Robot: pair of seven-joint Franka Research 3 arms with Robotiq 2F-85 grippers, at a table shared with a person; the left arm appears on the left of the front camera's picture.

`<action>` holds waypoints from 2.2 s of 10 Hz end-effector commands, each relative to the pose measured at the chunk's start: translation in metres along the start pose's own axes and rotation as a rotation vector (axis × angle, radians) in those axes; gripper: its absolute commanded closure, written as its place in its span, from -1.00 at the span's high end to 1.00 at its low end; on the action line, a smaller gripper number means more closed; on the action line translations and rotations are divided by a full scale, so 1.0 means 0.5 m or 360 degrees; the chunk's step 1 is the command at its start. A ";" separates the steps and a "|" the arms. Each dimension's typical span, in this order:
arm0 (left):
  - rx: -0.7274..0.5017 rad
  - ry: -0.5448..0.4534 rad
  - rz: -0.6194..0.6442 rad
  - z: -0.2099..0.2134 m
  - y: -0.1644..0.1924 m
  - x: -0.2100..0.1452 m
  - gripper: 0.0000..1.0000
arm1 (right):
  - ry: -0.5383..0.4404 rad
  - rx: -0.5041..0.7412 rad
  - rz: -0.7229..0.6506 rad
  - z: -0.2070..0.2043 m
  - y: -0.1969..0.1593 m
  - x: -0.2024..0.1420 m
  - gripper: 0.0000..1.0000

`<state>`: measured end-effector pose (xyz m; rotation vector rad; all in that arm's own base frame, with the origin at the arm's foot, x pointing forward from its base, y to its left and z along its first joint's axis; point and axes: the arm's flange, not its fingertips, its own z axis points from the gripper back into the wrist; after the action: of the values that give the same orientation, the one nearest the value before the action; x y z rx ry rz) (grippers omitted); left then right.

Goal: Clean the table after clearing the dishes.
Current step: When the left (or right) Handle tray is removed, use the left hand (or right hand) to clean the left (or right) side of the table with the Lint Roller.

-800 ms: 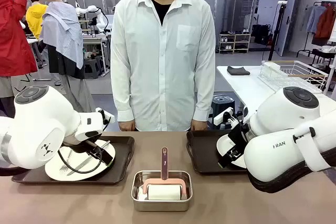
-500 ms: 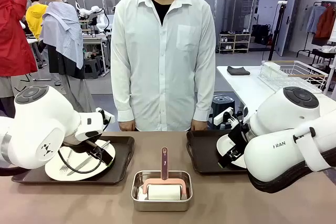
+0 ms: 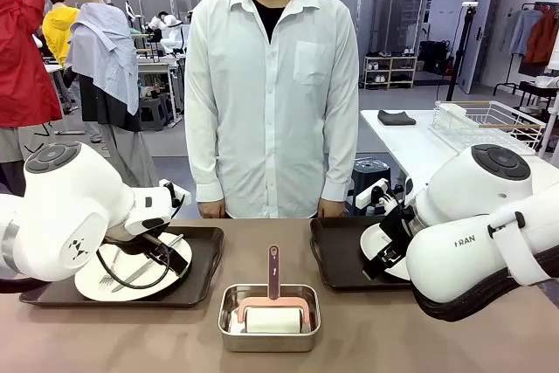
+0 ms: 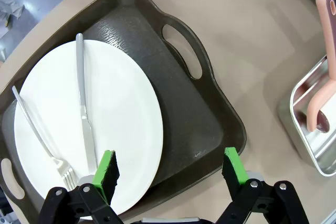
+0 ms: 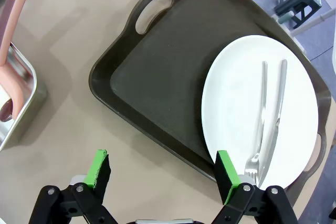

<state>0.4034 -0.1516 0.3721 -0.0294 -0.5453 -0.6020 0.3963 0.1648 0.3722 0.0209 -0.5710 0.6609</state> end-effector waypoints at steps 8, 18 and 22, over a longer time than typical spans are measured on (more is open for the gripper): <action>-0.0046 0.0010 0.0021 0.002 0.011 0.013 1.00 | -0.0001 0.0002 -0.0004 0.003 -0.016 0.015 1.00; -0.1096 -0.0297 0.0451 0.212 0.350 -0.009 1.00 | -0.0127 0.1148 -0.0836 0.138 -0.369 -0.040 1.00; -0.0969 -0.0550 0.1174 0.311 0.560 -0.284 1.00 | -0.0426 0.1061 -0.1579 0.204 -0.586 -0.365 1.00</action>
<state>0.3950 0.1637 0.4720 -0.8555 -0.5617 -0.1129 0.4037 -0.1698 0.4165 0.9387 -0.4336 -0.0347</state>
